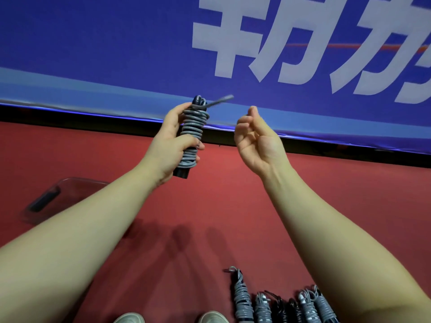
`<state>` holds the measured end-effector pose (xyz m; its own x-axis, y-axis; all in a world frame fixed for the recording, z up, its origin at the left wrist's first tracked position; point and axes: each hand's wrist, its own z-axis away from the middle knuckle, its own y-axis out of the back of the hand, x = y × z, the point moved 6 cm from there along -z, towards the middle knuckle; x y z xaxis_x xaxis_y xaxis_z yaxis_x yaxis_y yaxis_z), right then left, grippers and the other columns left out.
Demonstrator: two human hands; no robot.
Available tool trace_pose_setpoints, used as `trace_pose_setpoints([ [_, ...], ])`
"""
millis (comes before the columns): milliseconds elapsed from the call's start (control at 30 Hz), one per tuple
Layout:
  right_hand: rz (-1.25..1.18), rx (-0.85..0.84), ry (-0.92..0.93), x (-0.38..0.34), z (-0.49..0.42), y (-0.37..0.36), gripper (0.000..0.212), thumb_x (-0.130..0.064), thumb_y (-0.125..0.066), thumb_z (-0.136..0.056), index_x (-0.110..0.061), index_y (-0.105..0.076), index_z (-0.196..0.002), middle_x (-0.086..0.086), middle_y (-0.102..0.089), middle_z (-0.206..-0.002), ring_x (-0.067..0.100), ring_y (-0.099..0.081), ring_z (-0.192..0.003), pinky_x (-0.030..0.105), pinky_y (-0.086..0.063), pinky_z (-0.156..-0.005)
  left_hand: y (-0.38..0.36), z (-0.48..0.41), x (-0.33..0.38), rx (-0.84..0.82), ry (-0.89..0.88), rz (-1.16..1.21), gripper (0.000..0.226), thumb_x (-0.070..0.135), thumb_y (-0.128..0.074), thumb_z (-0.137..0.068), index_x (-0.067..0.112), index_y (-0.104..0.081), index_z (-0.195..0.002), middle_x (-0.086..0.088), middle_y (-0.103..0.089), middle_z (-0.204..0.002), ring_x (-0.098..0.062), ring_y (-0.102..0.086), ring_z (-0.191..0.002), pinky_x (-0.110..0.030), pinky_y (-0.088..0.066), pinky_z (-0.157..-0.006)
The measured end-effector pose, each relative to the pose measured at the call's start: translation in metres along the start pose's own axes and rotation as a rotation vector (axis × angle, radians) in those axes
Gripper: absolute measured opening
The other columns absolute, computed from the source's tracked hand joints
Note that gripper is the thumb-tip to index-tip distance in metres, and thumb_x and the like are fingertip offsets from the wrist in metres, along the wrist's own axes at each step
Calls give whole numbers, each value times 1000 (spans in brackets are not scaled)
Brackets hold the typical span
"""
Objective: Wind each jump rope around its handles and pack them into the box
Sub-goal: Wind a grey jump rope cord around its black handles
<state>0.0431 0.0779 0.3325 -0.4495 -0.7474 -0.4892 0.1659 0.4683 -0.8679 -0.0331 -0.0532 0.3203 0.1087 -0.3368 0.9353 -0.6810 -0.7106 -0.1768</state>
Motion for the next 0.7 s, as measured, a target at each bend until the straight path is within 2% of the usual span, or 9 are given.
trace_pose_setpoints([
  [100, 418, -83, -7, 13, 5, -10, 11, -6, -50, -93, -15, -54, -96, -1, -51, -84, 9, -54, -74, 19, -44, -66, 1, 0, 0, -8, -12, -56, 65, 3, -52, -64, 38, -45, -118, -2, -59, -102, -19, -61, -66, -31, -49, -51],
  [200, 701, -302, 44, 28, 10, -22, 51, 4, -51, -89, -24, -39, -129, 0, -48, -88, 8, -56, -78, 22, -46, -75, -3, 0, 1, -6, -23, -80, 66, 2, -50, -65, 38, -45, -119, -2, -61, -101, -23, -58, -69, -30, -48, -51],
  [267, 849, -370, 162, 24, 10, -31, 59, -1, -54, -88, -30, -33, -135, -3, -42, -79, 3, -53, -72, 17, -45, -75, -1, 0, 3, 17, -30, -133, 65, 3, -50, -65, 44, -45, -116, -4, -60, -97, -26, -56, -71, -32, -48, -53],
  [367, 1003, -354, 286, 18, 13, -43, 44, -10, -55, -92, -29, -45, -130, -3, -44, -82, 2, -51, -82, 16, -46, -84, 1, 1, 3, 36, -69, -248, 65, 4, -47, -68, 47, -45, -116, -8, -55, -90, -27, -53, -64, -36, -45, -52],
  [433, 1016, -307, 319, 21, 14, -46, 32, -8, -54, -94, -18, -52, -124, -4, -53, -89, -3, -55, -83, 12, -45, -78, 2, 0, 0, 62, -96, -320, 65, 0, -47, -73, 42, -44, -122, -10, -52, -95, -25, -50, -56, -34, -43, -48],
  [500, 1069, -268, 371, 25, 16, -48, 25, -13, -56, -92, -17, -56, -117, -7, -51, -85, -5, -53, -74, 14, -44, -74, 7, -3, -4, 101, -118, -391, 66, -1, -46, -76, 37, -42, -130, -14, -52, -102, -25, -49, -55, -30, -42, -47],
  [567, 1212, -264, 451, 26, 18, -51, 28, -20, -62, -87, -26, -56, -114, -10, -45, -85, -5, -48, -74, 17, -41, -79, 11, -7, -6, 134, -150, -472, 67, -1, -46, -75, 31, -42, -134, -18, -54, -112, -34, -56, -72, -35, -49, -58],
  [633, 1332, -250, 532, 29, 18, -53, 33, -16, -64, -86, -27, -53, -116, -13, -41, -89, -7, -45, -76, 10, -37, -77, 13, -9, -5, 167, -174, -531, 66, -4, -48, -78, 26, -42, -136, -13, -51, -120, -46, -56, -98, -43, -49, -75],
  [700, 1362, -184, 672, 30, 20, -56, 28, -17, -60, -90, -20, -54, -117, -13, -40, -92, -4, -44, -81, 8, -37, -75, 11, -7, -2, 188, -208, -585, 65, -9, -50, -79, 19, -43, -137, -6, -46, -122, -39, -55, -108, -35, -45, -80],
])
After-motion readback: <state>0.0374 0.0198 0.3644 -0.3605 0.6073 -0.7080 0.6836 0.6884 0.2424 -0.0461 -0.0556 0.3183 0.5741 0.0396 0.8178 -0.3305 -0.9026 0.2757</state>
